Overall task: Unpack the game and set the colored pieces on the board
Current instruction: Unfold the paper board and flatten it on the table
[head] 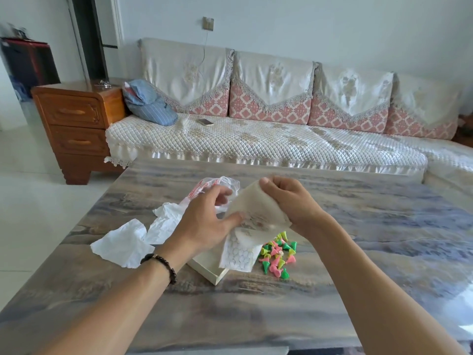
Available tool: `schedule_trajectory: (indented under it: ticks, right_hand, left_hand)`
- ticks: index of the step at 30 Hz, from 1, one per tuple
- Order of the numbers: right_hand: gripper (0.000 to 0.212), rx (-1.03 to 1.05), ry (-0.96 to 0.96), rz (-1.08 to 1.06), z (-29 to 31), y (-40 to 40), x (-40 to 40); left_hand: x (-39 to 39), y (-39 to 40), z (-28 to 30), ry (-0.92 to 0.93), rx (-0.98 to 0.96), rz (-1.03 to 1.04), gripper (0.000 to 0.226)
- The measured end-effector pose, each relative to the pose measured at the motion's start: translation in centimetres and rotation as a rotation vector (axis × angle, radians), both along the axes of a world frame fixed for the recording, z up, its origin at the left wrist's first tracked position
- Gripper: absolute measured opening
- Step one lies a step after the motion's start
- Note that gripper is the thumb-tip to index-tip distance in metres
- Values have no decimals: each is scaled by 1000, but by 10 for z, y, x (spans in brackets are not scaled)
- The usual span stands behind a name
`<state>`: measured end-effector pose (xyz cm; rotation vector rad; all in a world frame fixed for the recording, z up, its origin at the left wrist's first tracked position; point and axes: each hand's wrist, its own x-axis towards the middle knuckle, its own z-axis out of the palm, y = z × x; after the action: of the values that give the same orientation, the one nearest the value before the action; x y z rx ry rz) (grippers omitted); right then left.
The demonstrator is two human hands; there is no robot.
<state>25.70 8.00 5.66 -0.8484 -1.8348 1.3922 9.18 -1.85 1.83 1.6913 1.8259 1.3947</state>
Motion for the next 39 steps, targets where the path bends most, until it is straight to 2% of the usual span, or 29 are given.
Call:
schedule_trajectory:
  ticks: [1,2,5,7,9,11,12,15,17,19,20,21,23,24,26,28,31,33,35,37,39]
  right_hand:
    - [26,-44,-2,104,2,-2,5]
    - [25,-79,5,180,4,-5,8]
    - [29,-64,23,184,12,-8,14]
    - [39,25,9,99,16,-7,17]
    - [58,111,-1,66,18,-6,22]
    - [66,104,-27,106,18,-6,30]
    - [61,69,-51,134,17,-5,35]
    - [27,69,-162,152,15,-3,44]
    - [24,119,-156,107,13,-5,42]
    - [23,127,-71,30,14,-10,36]
    - [26,139,-29,-12,15,-12,32]
    - [29,156,9,-47,15,-13,28]
    - [31,195,69,-70,16,-15,21]
    - [28,200,97,-57,17,-17,18]
    - [19,165,151,29,19,-23,13]
    - [15,114,167,139,19,-29,11]
    - [16,28,215,166,18,-31,13]
    - [16,-39,279,58,16,-28,14]
    - [19,-86,318,-167,15,-19,18]
    - [23,-122,312,-332,19,-11,23]
    - [26,-160,302,-390,27,-7,27]
  left_hand:
    - [2,1,3,-3,-53,-43,49]
    - [4,2,6,4,-104,-92,51]
    - [12,4,14,6,-114,-157,9]
    - [17,4,17,-46,-94,-147,29]
    - [20,3,18,-85,-79,-123,34]
    - [21,0,22,-109,-83,-91,35]
    - [19,-2,23,-132,-88,-83,32]
    - [11,-3,22,-211,-93,-47,20]
    - [8,-1,19,-222,-64,15,18]
    - [10,0,19,-132,8,173,40]
    - [11,-1,20,-53,89,284,54]
    - [14,-4,23,23,209,374,57]
    - [22,-9,31,75,343,399,36]
    - [26,-10,34,-10,307,313,24]
    - [37,-11,43,-376,98,65,33]
    - [46,-11,51,-675,-20,-46,31]
    - [49,-6,52,-812,41,-55,16]
    - [45,-4,47,-795,70,-4,16]
    - [34,-2,38,-694,57,89,20]
    - [25,-2,29,-553,-20,144,20]
    - [22,-5,22,-431,-159,120,12]
